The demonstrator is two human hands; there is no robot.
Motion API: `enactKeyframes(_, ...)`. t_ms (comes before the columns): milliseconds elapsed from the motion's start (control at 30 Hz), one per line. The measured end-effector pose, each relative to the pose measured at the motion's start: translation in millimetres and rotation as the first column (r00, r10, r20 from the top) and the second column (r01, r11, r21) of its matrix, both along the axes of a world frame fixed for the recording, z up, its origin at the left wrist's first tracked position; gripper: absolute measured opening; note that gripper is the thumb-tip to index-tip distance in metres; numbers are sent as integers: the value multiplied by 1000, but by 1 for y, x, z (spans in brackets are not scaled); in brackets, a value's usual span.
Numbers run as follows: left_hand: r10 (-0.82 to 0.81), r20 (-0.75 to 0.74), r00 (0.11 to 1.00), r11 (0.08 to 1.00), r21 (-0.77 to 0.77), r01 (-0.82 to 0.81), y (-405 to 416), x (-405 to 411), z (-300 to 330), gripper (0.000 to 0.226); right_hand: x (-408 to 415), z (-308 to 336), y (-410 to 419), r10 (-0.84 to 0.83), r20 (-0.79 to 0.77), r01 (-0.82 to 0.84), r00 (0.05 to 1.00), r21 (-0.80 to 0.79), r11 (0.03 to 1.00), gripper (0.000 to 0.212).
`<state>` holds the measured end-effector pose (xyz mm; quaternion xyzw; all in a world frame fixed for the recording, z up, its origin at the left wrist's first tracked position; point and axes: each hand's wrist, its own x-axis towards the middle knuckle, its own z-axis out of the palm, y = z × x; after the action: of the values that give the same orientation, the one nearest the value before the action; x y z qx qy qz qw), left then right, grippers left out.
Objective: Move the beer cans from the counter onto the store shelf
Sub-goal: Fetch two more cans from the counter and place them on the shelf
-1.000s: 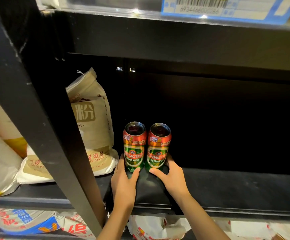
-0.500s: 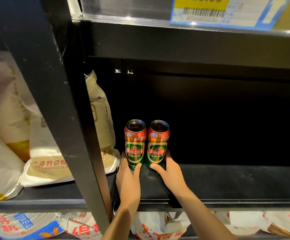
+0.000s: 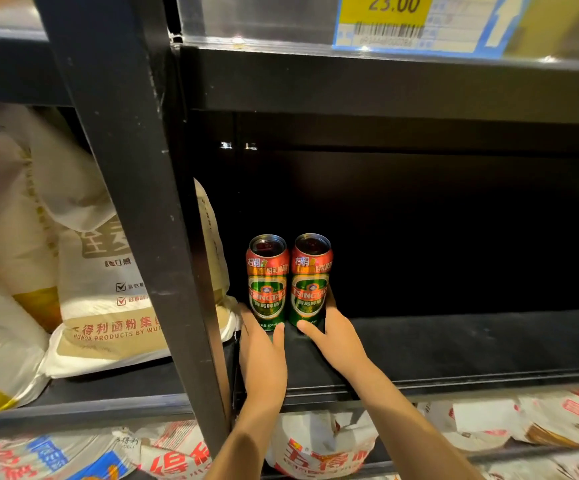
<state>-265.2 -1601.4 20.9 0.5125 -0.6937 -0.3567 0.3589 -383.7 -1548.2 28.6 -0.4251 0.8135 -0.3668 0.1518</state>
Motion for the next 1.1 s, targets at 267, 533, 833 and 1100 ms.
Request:
enactKeyframes(267,-259,366,894,966,103,238,44,30,21,68,15,28,112,-7,-123,21,992,118,993,57)
enactKeyframes(533,-747,587,312,490,168,855,192,4,63,51,55,54,368,-362,-190,399,913,218,891,53)
enactKeyframes(833,-766,515,-384,-367,140,920,525,5,56,51,250,26,678,-939,-140,919,315,291,265,47)
enactKeyframes(1100,-461,429,-777,-819,131,558,740,115,38,49,440,9,800,-947,-76,879,-311,357,-317,45)
